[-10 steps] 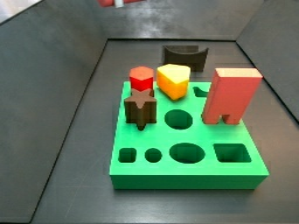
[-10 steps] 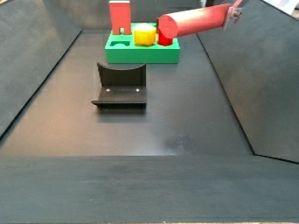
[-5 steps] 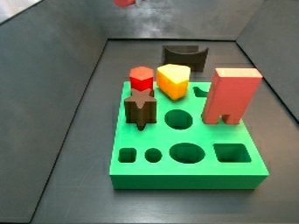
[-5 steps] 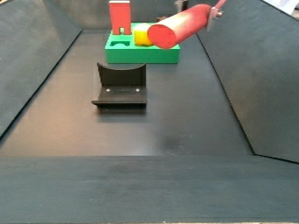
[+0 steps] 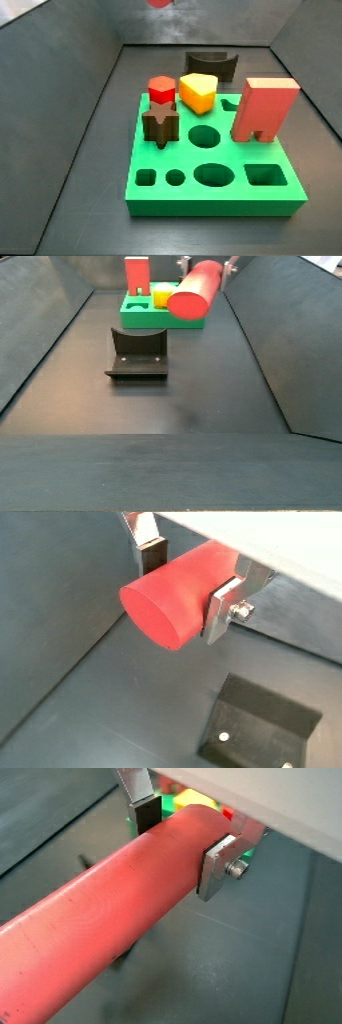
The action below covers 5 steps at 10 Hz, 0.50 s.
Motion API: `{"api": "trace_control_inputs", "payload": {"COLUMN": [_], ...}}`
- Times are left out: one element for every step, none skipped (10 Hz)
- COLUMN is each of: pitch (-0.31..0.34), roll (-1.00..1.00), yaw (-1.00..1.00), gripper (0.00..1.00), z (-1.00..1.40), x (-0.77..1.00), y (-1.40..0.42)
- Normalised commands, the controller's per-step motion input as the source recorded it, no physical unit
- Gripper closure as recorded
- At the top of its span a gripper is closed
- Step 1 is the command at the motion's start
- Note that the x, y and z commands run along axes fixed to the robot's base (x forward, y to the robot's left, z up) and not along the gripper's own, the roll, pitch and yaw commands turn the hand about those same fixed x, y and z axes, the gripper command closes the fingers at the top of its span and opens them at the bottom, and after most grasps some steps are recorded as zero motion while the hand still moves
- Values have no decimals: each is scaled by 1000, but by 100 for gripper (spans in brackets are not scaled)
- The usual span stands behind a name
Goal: Pick up the oval object. Move up. Place the oval object on the fixture. Regrasp the oval object. Move to above the board. Insert the oval object.
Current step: Place the oval object on the fixture.
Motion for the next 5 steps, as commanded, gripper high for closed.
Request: {"api": "trace_control_inputs", "payload": {"pitch": [256, 266, 5, -5, 4], "roll": [128, 143, -1000, -1000, -1000], "yaw": [1000, 932, 182, 132, 114], "gripper": [100, 100, 100, 100, 100], "z": [9, 9, -23, -27, -27], "x": [1000, 1000, 1000, 1000, 1000], "y": [25, 21, -499, -513, -369]}}
